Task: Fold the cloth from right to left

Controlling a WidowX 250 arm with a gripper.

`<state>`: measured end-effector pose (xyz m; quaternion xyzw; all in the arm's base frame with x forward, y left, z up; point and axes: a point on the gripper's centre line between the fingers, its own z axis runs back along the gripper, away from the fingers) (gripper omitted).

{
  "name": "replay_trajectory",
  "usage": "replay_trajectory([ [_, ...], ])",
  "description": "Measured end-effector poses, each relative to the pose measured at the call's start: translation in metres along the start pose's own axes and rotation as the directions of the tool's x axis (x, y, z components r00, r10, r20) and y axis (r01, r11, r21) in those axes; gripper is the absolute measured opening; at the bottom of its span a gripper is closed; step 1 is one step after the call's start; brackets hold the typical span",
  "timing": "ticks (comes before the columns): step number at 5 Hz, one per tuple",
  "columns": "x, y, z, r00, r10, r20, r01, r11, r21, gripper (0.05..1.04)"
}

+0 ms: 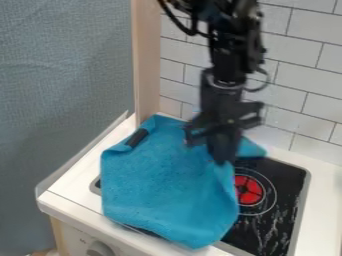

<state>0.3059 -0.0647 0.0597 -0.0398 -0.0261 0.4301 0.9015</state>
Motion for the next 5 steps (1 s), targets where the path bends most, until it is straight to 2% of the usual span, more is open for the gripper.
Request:
replay_trajectory([
  [1,0.025,0.017,0.005,1.000,-0.013,0.005,0.013,0.999,0.039,0.063],
  [2,0.054,0.029,0.013,0.997,-0.073,0.006,0.073,0.997,0.039,0.063],
  [4,0.091,0.037,-0.022,0.981,-0.171,-0.095,0.179,0.980,0.091,0.063],
  [5,0.097,0.036,-0.038,0.972,-0.200,-0.122,0.214,0.970,0.113,0.063],
])
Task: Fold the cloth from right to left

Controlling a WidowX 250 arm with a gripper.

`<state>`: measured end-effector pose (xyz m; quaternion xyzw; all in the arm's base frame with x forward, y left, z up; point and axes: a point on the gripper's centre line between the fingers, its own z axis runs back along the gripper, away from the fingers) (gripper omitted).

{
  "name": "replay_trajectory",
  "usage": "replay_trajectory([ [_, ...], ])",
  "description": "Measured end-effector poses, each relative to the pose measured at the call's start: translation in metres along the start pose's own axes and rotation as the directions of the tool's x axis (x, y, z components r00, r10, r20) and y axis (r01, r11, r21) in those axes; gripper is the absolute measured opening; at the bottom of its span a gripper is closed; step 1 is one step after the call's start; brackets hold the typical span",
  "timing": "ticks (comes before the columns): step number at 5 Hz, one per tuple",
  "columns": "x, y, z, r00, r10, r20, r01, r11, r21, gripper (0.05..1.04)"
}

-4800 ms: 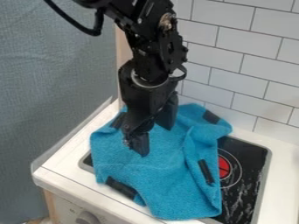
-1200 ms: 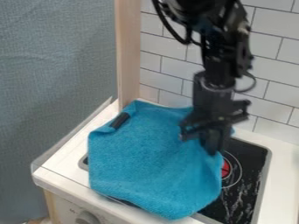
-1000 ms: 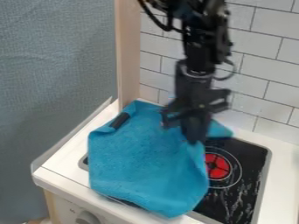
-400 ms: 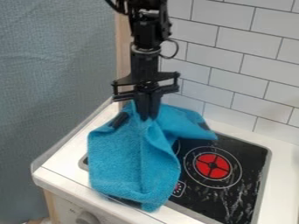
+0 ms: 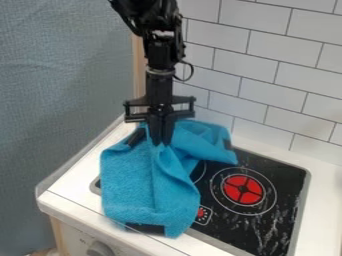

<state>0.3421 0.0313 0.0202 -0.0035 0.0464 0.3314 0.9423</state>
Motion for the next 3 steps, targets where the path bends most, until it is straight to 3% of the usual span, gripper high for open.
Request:
replay_trajectory([
  [2,0.010,0.015,-0.015,1.000,0.000,-0.017,0.001,0.999,0.054,0.089],
  [3,0.011,0.017,-0.015,0.999,0.032,-0.013,-0.031,0.998,0.061,0.259],
])
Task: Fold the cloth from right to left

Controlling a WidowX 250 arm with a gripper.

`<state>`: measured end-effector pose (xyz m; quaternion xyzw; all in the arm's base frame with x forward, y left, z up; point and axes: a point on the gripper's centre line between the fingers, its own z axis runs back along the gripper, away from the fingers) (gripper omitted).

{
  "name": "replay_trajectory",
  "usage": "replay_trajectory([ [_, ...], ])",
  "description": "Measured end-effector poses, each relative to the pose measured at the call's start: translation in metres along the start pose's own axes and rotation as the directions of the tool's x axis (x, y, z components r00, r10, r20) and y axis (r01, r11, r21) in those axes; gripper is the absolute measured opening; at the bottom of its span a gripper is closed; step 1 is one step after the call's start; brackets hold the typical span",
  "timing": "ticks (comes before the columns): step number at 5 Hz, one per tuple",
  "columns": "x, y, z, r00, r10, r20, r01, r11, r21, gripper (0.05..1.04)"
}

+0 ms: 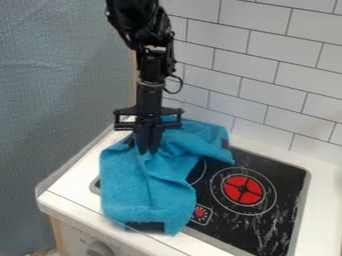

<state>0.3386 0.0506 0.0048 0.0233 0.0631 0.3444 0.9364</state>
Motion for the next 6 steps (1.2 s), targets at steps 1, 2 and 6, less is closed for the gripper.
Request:
replay_trajectory([
  [1,-0.004,0.001,0.002,1.000,0.013,-0.001,-0.013,1.000,-0.007,0.537],
  [2,-0.005,0.001,0.012,1.000,0.019,0.022,-0.018,0.999,-0.031,0.831],
  [6,-0.032,0.013,0.080,0.962,0.153,0.225,-0.117,0.979,-0.166,1.001],
])
